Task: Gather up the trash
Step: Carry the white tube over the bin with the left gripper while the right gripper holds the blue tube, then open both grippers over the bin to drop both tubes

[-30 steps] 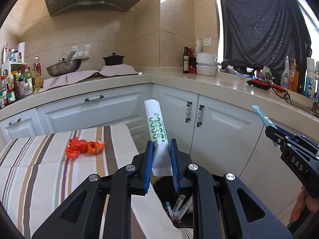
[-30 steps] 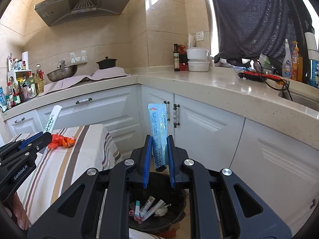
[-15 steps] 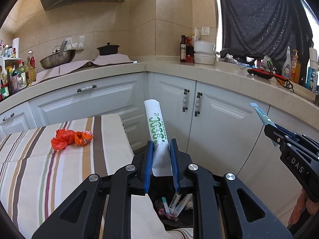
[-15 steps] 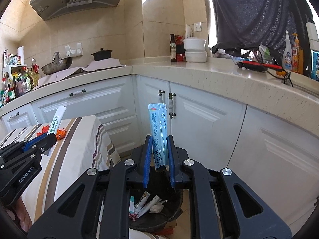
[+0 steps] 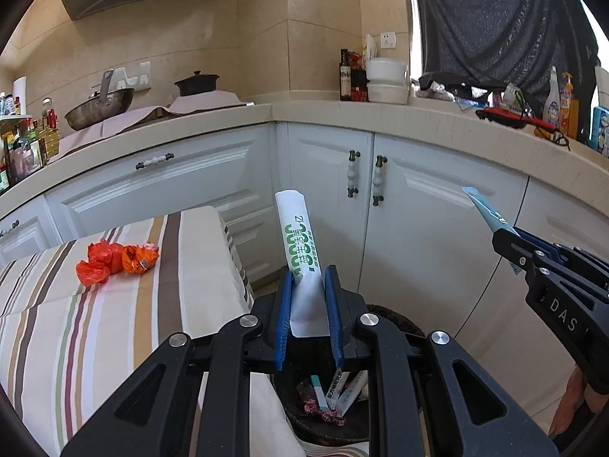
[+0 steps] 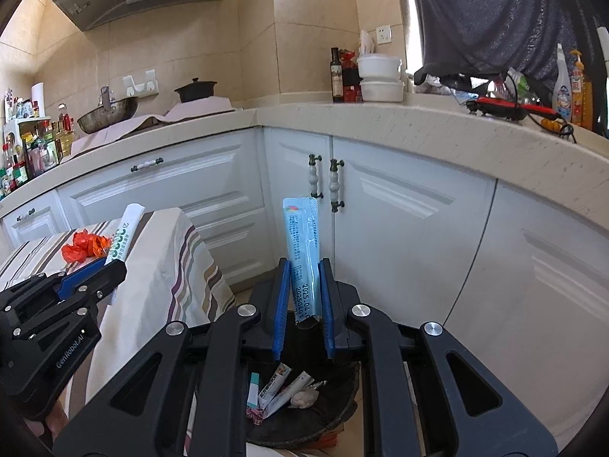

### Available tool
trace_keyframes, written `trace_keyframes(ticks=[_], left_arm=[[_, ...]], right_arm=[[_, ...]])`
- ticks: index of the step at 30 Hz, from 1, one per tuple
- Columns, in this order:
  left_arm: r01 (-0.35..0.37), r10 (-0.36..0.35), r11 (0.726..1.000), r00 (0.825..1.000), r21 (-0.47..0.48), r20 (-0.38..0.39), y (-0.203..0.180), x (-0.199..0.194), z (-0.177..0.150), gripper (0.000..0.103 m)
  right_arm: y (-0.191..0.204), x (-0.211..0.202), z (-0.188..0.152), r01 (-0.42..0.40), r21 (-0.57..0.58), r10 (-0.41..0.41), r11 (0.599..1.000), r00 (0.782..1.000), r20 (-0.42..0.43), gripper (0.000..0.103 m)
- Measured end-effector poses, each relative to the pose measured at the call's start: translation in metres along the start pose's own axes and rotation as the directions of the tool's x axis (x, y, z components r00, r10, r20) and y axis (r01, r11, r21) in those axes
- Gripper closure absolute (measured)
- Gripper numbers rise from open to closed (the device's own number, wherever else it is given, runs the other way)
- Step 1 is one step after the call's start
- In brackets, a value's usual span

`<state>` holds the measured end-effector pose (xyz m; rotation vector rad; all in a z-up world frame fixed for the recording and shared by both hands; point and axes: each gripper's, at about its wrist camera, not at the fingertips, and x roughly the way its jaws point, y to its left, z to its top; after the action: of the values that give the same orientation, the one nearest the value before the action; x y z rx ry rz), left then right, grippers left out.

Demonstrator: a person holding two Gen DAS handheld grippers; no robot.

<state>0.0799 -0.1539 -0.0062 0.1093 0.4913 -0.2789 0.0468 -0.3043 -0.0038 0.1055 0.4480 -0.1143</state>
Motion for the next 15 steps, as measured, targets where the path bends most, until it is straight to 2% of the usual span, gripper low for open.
trace_keyframes(ticks=[10, 11, 12, 13, 14, 15], left_arm=[[0.007, -0.007, 1.0, 0.996, -0.005, -0.093, -0.001, 0.03, -0.006, 0.082], [0.009, -0.01, 1.0, 0.995, -0.007, -0.103, -0.001, 0.032, -0.006, 0.08], [0.007, -0.008, 1.0, 0.994, -0.011, -0.112, 0.0, 0.035, -0.006, 0.072], [0.005, -0.007, 1.0, 0.993, -0.018, -0.115, 0.001, 0.035, -0.005, 0.066], [0.005, -0.007, 1.0, 0.993, -0.023, -0.115, 0.001, 0.036, -0.006, 0.064], [0.004, -0.007, 1.0, 0.993, -0.031, -0.114, 0.003, 0.036, -0.006, 0.063]], right_arm=[[0.001, 0.033, -0.011, 0.001, 0.015, -0.001, 1.0, 0.999, -0.044, 0.087], [0.001, 0.037, -0.012, -0.005, 0.017, 0.006, 1.0, 0.999, -0.052, 0.083], [0.001, 0.041, -0.013, -0.007, 0.018, 0.008, 1.0, 0.998, -0.061, 0.072], [0.001, 0.044, -0.014, -0.003, 0.018, 0.004, 1.0, 0.998, -0.062, 0.067], [0.002, 0.047, -0.016, 0.003, 0.019, -0.001, 1.0, 0.998, -0.063, 0.061], [0.002, 0.049, -0.016, 0.001, 0.02, 0.0, 1.0, 0.998, -0.067, 0.061]])
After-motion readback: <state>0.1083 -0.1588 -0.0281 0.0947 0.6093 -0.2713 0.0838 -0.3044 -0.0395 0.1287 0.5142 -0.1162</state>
